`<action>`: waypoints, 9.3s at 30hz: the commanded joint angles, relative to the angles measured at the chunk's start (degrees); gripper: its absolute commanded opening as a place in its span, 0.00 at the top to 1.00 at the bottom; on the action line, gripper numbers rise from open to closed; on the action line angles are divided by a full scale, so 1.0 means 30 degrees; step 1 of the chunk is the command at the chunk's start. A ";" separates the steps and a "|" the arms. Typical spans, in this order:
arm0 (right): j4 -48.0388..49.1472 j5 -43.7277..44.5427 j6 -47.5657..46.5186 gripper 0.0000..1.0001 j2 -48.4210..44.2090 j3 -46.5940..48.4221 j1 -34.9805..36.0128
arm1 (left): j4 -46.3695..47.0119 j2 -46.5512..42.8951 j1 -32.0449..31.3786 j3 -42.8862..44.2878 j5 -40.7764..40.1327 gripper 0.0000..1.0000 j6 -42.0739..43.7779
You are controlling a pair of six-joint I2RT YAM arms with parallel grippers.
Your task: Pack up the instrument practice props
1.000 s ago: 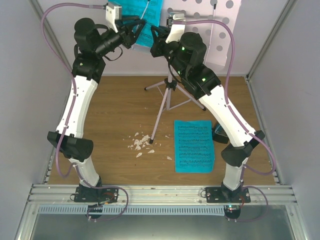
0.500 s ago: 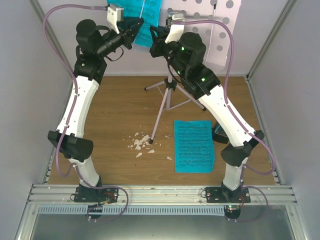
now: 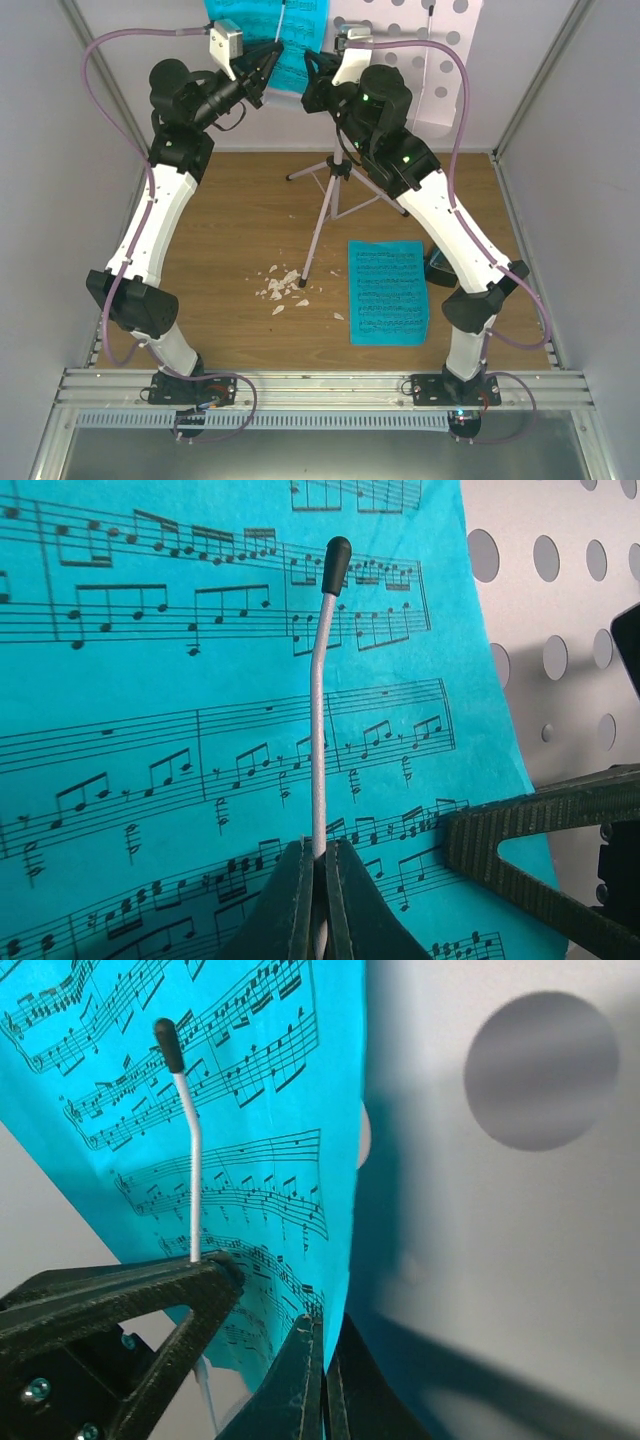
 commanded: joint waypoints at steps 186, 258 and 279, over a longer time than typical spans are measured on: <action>1.0382 -1.0281 -0.0843 0.50 -0.6931 -2.4022 -0.6249 | 0.7723 -0.3357 -0.6137 -2.4563 -0.6068 0.45 -0.0513; 1.0440 -0.9042 1.3698 0.20 -1.1328 -2.6406 -0.4492 | 0.6663 -0.1815 -0.6246 -2.5886 -0.7013 1.00 0.0241; 1.5276 -1.0091 2.1571 0.25 -0.6159 -2.6551 -0.5441 | 0.7062 -0.2220 -0.6255 -2.6182 -0.6597 1.00 0.0153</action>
